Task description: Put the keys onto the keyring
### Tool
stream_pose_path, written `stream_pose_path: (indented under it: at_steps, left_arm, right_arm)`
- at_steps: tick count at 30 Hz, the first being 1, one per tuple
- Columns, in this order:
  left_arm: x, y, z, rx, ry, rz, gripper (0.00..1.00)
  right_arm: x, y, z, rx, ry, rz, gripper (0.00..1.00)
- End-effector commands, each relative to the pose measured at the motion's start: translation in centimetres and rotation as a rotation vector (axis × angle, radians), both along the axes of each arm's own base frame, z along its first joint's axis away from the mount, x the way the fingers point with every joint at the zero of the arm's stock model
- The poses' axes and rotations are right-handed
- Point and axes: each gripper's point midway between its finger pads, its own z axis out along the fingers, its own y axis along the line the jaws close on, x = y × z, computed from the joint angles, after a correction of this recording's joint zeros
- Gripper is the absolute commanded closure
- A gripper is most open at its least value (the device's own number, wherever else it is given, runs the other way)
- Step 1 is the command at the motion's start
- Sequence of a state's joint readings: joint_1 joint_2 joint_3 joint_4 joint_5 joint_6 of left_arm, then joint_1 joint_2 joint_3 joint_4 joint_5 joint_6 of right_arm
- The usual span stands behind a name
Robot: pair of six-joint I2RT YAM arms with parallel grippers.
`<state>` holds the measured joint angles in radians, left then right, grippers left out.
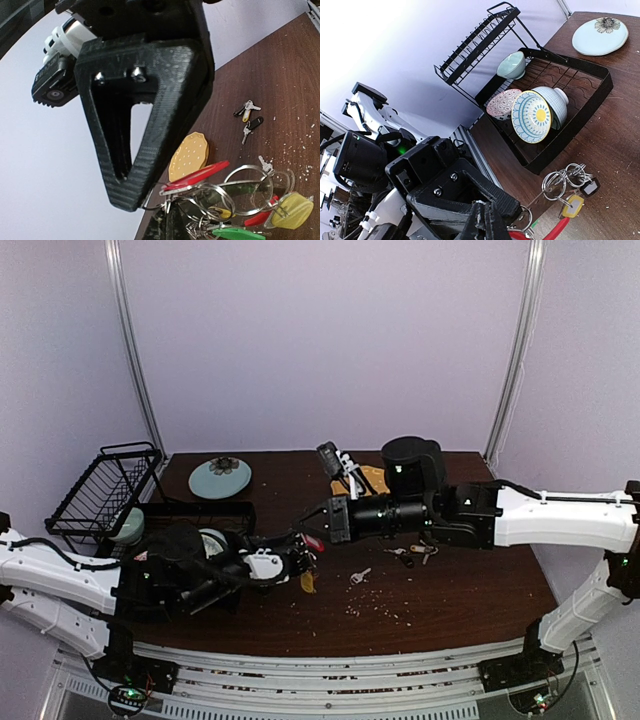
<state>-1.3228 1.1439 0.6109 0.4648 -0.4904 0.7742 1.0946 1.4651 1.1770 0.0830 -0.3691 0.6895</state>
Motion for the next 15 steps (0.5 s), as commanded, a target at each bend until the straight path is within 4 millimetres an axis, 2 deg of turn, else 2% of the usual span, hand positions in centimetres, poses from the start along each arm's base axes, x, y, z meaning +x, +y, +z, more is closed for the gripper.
stream_pose_path:
  at_steps: [1, 9, 15]
  left_arm:
    - [1.4, 1.0, 5.3, -0.271, 0.007, 0.085, 1.00]
    - [1.9, 1.2, 6.1, -0.386, 0.104, 0.081, 1.00]
    - [2.1, 1.9, 6.2, -0.416, 0.096, 0.094, 1.00]
  right_arm:
    - [-1.8, 1.2, -1.1, -0.007, 0.057, 0.076, 1.00]
    - [-2.2, 2.2, -0.7, -0.017, 0.029, 0.092, 1.00]
    - [-3.1, 2.9, -0.2, -0.024, -0.010, 0.130, 1.00]
